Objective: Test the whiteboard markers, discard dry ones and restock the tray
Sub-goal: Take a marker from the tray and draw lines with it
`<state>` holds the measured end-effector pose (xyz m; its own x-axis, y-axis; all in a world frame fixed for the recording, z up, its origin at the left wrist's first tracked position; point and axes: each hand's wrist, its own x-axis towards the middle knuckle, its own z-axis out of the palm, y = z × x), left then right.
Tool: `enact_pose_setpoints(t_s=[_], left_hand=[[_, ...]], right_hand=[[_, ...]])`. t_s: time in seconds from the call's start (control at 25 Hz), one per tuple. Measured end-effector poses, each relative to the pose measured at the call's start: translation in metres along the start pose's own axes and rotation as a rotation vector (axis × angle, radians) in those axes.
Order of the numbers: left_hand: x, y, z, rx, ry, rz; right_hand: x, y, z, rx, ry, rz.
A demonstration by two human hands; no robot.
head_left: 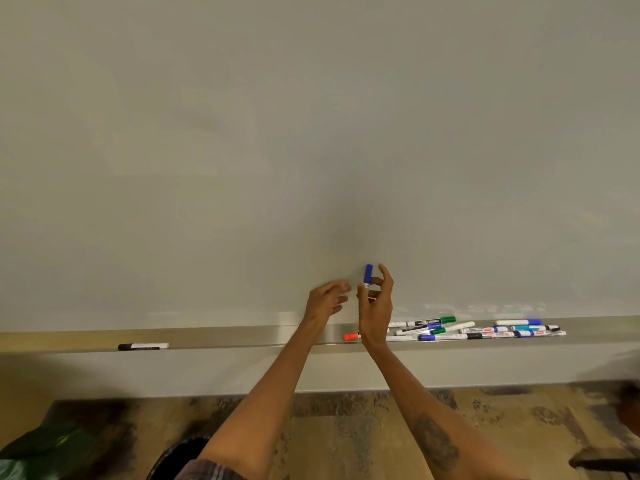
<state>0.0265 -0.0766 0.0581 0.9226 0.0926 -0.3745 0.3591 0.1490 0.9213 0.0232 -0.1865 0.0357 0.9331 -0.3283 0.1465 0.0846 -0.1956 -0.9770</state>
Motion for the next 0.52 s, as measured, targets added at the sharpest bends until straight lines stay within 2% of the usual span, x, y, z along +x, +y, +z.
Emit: enact_pose_setpoints(t_s=[0.2,0.36,0.52], left_hand=[[-0.019,0.038,0.019,-0.109,0.041,0.328],[-0.034,0.071,0.022,-0.181,0.153,0.449],[-0.056,0.103,0.022,-0.247,0.161,0.554]], right_hand=[[-0.004,-0.034,0.0,-0.007,-0.06,-0.179],[0.001,-0.069,0.003,-0.01,-0.123,-0.378],[0.003,-0.107,0.009,0.01,-0.159,-0.423]])
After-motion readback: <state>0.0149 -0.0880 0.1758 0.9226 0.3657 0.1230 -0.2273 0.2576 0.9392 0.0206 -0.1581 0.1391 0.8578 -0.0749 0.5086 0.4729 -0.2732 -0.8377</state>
